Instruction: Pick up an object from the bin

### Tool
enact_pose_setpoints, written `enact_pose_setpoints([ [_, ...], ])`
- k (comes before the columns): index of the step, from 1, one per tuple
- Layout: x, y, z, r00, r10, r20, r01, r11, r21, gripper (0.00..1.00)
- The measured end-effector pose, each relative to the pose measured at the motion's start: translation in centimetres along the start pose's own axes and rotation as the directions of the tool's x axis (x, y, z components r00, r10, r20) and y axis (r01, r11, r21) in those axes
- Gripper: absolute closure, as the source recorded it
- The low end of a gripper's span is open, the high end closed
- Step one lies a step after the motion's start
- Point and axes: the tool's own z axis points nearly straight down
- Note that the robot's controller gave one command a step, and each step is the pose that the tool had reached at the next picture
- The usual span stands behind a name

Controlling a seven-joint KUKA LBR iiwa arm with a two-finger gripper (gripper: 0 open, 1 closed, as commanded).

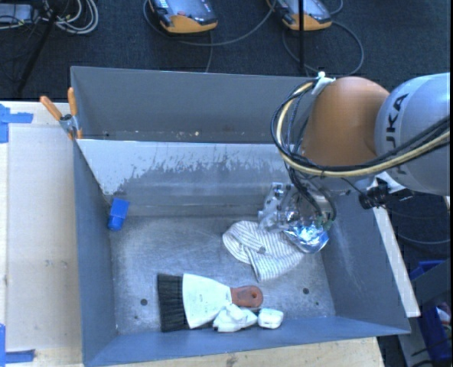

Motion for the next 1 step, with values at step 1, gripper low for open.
enact_pose_setpoints([
  [1, 0.0, -0.49, -6.85, 1.0, 0.03, 0.001, -0.03, 1.0, 0.0, 1.0],
])
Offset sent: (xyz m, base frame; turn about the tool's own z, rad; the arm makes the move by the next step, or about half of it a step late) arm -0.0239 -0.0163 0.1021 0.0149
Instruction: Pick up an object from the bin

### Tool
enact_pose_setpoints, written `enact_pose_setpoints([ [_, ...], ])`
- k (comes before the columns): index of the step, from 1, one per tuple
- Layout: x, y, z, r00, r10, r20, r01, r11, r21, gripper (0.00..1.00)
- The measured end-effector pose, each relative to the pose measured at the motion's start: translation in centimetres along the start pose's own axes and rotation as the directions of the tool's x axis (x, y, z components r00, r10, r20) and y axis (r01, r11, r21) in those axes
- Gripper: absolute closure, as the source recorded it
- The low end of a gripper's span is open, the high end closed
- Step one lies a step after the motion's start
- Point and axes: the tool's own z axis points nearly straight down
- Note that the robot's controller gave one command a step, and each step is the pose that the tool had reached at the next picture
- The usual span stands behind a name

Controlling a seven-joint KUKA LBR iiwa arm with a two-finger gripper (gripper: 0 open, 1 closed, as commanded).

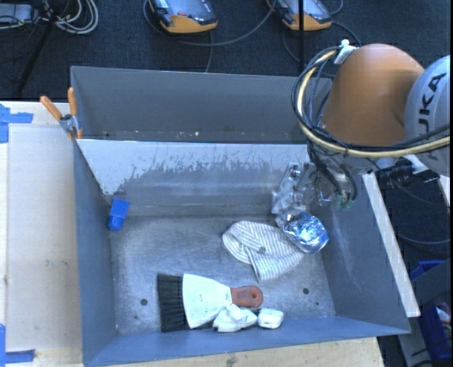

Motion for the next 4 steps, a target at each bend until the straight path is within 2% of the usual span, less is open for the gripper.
enact_pose_setpoints([
  [1, 2.2, -1.3, -3.3, 1.0, -0.016, 0.003, 0.016, 1.0, 0.0, 1.0],
  [2, 2.2, -1.3, -3.3, 1.0, -0.016, 0.003, 0.016, 1.0, 0.0, 1.0],
  [3, 2.9, 0.8, 5.6, 0.968, 0.253, 0.002, -0.253, 0.968, -0.001, 0.0],
  [4, 3.3, 1.6, 8.9, 0.942, 0.335, -0.005, -0.335, 0.942, 0.002, 0.0],
])
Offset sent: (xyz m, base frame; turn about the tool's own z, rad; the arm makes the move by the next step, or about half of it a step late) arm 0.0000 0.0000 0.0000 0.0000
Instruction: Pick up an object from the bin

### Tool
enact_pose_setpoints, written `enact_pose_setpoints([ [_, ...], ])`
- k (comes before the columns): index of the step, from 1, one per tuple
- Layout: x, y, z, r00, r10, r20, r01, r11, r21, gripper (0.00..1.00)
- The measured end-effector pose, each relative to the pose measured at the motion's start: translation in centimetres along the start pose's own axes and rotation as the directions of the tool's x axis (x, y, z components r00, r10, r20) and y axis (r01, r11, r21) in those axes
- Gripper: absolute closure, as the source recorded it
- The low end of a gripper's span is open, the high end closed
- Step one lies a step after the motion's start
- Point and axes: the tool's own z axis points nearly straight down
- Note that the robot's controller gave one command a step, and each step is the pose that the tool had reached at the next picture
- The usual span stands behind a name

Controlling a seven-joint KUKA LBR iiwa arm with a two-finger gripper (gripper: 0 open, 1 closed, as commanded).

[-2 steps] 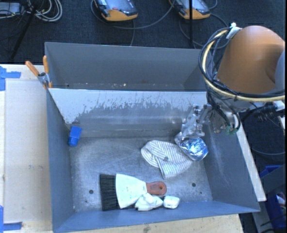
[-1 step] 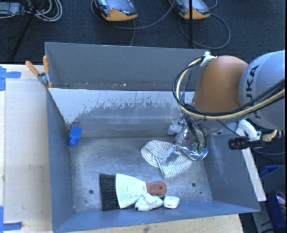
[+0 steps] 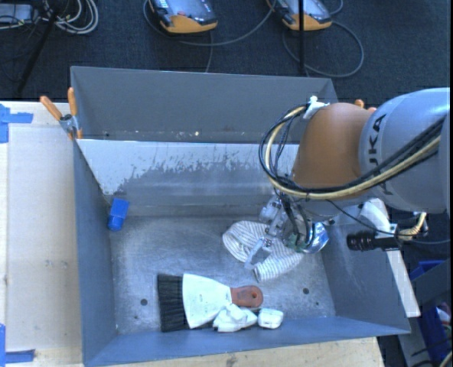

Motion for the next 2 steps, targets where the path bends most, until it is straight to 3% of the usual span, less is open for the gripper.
enact_pose_setpoints([
  [1, 0.31, 3.39, 7.49, 0.999, 0.053, -0.006, -0.053, 0.999, -0.004, 1.0],
  [2, 0.27, 3.42, 7.46, 0.999, 0.052, -0.005, -0.052, 0.999, -0.005, 1.0],
])
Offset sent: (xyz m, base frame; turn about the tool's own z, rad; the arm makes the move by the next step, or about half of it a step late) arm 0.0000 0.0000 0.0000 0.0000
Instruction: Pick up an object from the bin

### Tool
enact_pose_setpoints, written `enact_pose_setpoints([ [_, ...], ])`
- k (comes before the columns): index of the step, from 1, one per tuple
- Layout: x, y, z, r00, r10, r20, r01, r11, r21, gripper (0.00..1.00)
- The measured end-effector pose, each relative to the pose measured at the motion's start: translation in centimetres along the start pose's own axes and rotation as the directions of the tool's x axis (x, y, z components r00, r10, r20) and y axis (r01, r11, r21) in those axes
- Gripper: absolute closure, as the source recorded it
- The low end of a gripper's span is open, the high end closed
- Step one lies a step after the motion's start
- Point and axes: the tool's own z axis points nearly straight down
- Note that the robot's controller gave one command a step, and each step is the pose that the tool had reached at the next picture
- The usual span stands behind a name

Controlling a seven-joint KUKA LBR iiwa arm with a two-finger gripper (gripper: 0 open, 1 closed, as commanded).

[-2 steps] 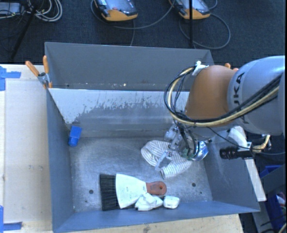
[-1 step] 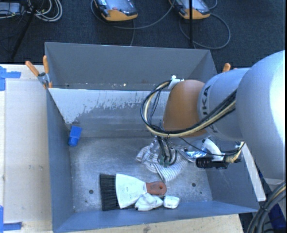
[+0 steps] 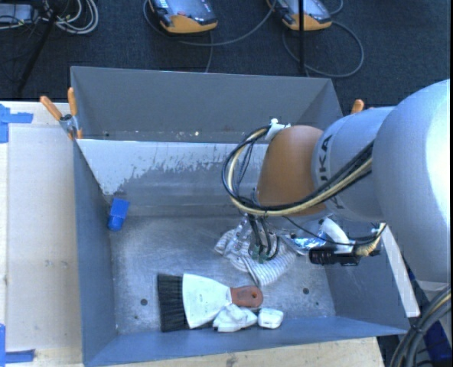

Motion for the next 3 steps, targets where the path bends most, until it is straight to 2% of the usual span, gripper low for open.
enact_pose_setpoints([
  [1, -0.2, -0.1, -3.7, 1.0, 0.011, 0.006, -0.011, 1.0, 0.006, 1.0],
  [2, -0.6, 0.2, -7.7, 1.0, 0.017, 0.016, -0.017, 1.0, 0.0, 1.0],
  [3, -0.7, -0.4, -11.9, 1.0, -0.016, 0.005, 0.016, 1.0, 0.007, 1.0],
])
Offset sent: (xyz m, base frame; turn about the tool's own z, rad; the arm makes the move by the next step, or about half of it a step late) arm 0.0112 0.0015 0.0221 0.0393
